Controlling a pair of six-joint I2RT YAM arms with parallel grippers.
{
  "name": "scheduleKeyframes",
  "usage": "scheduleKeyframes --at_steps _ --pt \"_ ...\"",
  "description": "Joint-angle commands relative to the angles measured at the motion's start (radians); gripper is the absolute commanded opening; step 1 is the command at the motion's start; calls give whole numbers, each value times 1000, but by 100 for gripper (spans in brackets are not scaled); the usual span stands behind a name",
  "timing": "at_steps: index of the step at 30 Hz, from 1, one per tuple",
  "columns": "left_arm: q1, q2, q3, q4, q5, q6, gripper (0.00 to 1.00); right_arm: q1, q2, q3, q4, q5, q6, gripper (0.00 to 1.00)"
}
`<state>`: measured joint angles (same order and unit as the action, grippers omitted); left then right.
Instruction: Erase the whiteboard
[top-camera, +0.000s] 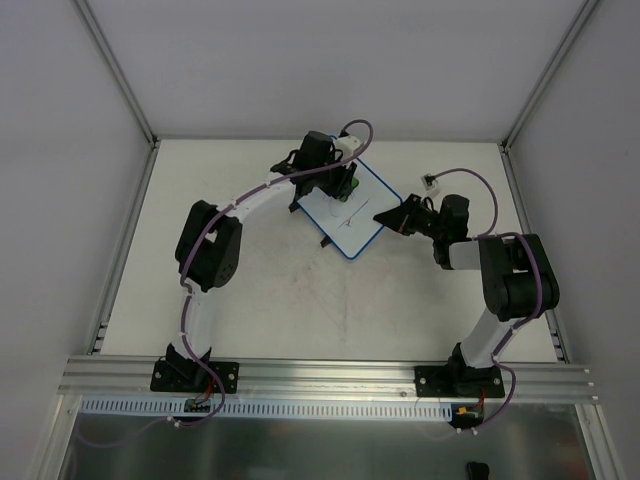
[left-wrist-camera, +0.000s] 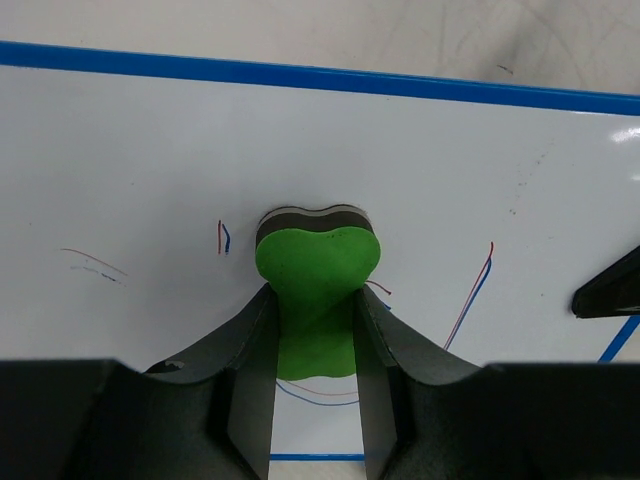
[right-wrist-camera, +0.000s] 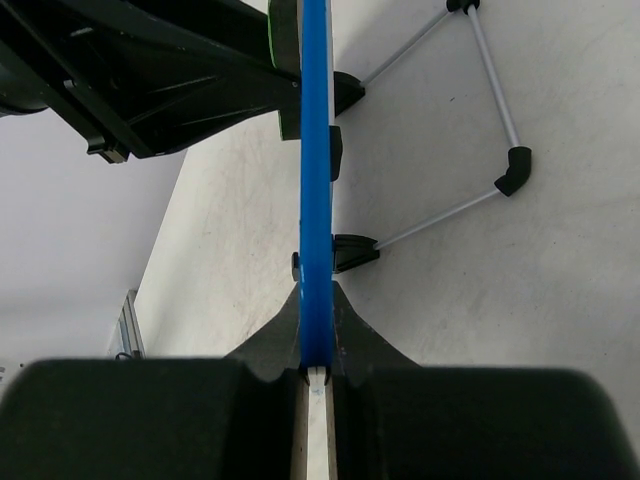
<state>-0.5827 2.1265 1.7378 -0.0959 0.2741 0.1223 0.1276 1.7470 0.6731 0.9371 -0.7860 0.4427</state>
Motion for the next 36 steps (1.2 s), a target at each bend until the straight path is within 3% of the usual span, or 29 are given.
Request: scheduleKeyframes --at_steps 1,5,7,15,18,25,31,36 --pt "-5 82 52 -18 -30 -70 0 35 -29 39 72 -90 -62 0" --pt "145 113 107 -18 45 -318 0 35 -30 36 72 -91 -64 0" --pt "190 134 120 -16 86 -371 0 35 -32 36 74 -91 -64 0" --pt "259 171 157 -18 128 -369 0 37 -32 39 74 -93 -62 0" --pt "238 171 160 -16 177 -317 0 37 -29 42 72 -94 -61 0" --pt "92 95 106 -18 142 -129 0 37 -27 43 72 -98 -61 0" --pt "-72 12 -27 -18 122 75 0 37 -21 49 72 -99 -56 0" --pt "-178 -20 -122 -18 15 210 0 38 -23 54 72 -102 -50 0"
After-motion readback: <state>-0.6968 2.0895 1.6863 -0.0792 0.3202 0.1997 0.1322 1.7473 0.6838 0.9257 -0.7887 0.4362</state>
